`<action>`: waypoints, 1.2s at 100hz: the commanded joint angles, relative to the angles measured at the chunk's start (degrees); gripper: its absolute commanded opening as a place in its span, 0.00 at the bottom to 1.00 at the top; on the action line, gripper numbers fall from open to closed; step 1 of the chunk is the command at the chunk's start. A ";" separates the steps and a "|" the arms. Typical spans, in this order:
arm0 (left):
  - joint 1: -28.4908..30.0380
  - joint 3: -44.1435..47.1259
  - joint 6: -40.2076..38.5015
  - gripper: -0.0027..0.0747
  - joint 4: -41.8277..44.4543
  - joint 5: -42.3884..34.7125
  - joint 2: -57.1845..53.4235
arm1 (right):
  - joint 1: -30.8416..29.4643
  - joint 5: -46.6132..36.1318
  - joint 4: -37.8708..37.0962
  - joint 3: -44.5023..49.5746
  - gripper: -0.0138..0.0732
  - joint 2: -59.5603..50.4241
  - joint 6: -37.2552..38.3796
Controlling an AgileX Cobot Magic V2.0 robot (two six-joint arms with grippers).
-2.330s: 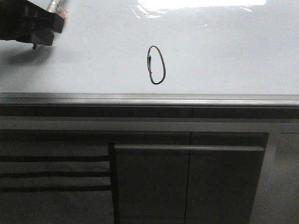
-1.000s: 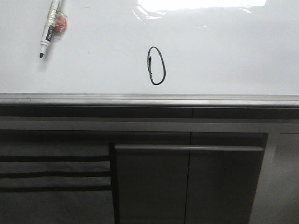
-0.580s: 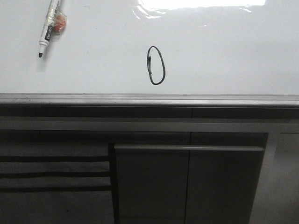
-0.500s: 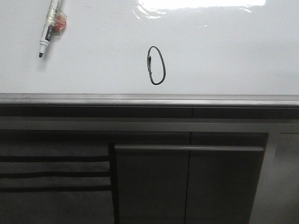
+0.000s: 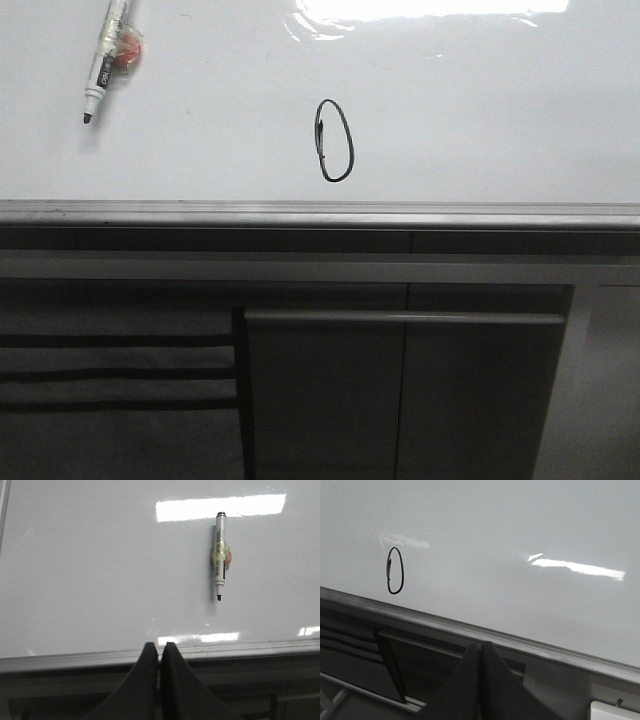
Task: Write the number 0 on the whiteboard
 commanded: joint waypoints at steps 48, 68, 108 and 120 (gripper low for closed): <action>0.02 1.40 -0.03 0.01 -0.87 -4.06 -1.34 | -0.35 -4.47 -0.27 -1.43 0.08 0.22 0.05; 0.02 1.40 -0.03 0.01 -0.87 -4.06 -1.34 | -2.37 -4.30 -0.27 0.39 0.08 -5.62 0.07; 0.02 1.40 -0.03 0.01 -0.87 -4.06 -1.34 | -9.36 -22.83 3.23 22.72 0.08 -24.67 0.76; 0.02 1.40 -0.03 0.01 -0.87 -4.06 -1.34 | -9.36 -27.52 4.21 28.12 0.08 -27.43 0.82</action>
